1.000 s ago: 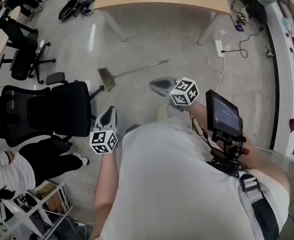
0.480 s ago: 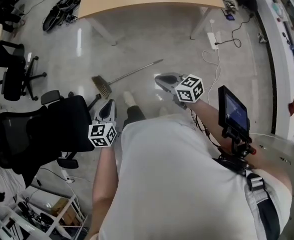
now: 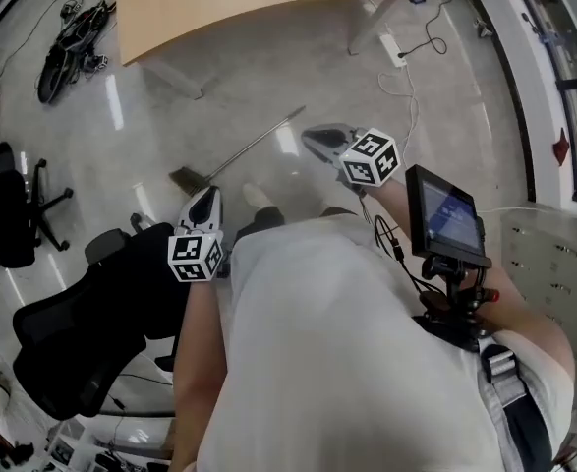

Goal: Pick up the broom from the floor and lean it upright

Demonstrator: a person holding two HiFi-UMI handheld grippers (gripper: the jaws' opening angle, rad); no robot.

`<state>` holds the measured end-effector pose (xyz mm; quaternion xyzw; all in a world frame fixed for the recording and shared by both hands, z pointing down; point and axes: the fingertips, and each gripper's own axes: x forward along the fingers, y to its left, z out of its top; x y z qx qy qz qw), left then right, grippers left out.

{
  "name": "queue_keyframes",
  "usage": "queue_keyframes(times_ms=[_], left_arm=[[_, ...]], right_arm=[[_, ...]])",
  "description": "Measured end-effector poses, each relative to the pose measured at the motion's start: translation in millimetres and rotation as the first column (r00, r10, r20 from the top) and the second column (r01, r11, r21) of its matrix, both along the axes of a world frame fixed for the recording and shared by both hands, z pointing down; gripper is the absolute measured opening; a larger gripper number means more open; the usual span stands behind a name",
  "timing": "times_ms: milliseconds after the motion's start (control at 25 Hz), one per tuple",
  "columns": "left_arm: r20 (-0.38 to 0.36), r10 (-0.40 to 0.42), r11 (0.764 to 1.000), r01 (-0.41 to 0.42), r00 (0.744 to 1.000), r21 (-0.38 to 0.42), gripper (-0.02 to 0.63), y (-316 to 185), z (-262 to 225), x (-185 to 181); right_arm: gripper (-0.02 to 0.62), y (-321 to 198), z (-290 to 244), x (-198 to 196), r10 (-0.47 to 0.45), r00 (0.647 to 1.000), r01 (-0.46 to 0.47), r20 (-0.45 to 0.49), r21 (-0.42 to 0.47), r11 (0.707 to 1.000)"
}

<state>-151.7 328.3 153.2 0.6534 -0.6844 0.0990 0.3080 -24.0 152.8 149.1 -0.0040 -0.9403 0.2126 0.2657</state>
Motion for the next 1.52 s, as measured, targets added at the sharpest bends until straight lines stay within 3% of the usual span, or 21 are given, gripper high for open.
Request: queue_keyframes(times_ms=[160,360,480,640,800,1000,1080,1120,1240,1280,1360,1520], left_arm=[[-0.045,0.095,0.995,-0.097,0.994,-0.032,0.021,-1,32,-36],[-0.051,0.147,0.985,-0.151,0.988,-0.078,0.021,-8,41,-41],[-0.065,0.2,0.973,-0.206,0.978,-0.103,0.021,-10,45,-27],[-0.063,0.345,0.926,-0.35,0.937,-0.139,0.021,-18,48,1],[-0.079,0.423,0.89,-0.43,0.903,-0.152,0.021,-32,49,23],[-0.147,0.462,0.862,-0.482,0.875,-0.16,0.021,-66,84,76],[-0.151,0.51,0.821,-0.531,0.847,-0.21,0.021,-82,117,89],[-0.139,0.553,0.787,-0.569,0.822,-0.237,0.021,-88,133,94],[-0.068,0.705,0.663,-0.69,0.706,-0.291,0.021,-99,175,108],[-0.056,0.735,0.633,-0.713,0.676,-0.301,0.021,-103,189,110],[-0.054,0.758,0.603,-0.73,0.65,-0.321,0.021,-110,220,111],[-0.078,0.754,0.58,-0.717,0.653,-0.387,0.021,-126,286,109]], right_arm=[[0.023,-2,17,-23,0.065,0.997,-0.064,-0.038,0.028,0.998],[0.023,-3,21,-29,0.12,0.993,-0.12,-0.015,-0.032,0.992],[0.023,2,23,-25,0.121,0.992,-0.123,-0.032,-0.044,0.991],[0.023,2,23,-32,0.121,0.992,-0.122,-0.025,-0.042,0.992],[0.023,-2,20,-38,0.129,0.992,-0.129,0.002,-0.056,0.99],[0.023,-20,40,14,0.098,0.995,-0.099,-0.026,-0.038,0.994],[0.023,-35,73,33,0.114,0.993,-0.117,-0.035,-0.07,0.991],[0.023,-40,90,41,0.131,0.991,-0.135,-0.04,-0.091,0.987],[0.023,-47,131,63,0.168,0.983,-0.176,-0.068,-0.125,0.976],[0.023,-47,143,68,0.17,0.982,-0.179,-0.08,-0.126,0.976],[0.023,-48,168,73,0.167,0.982,-0.178,-0.093,-0.126,0.976],[0.023,-58,221,86,0.167,0.981,-0.181,-0.102,-0.148,0.972]])
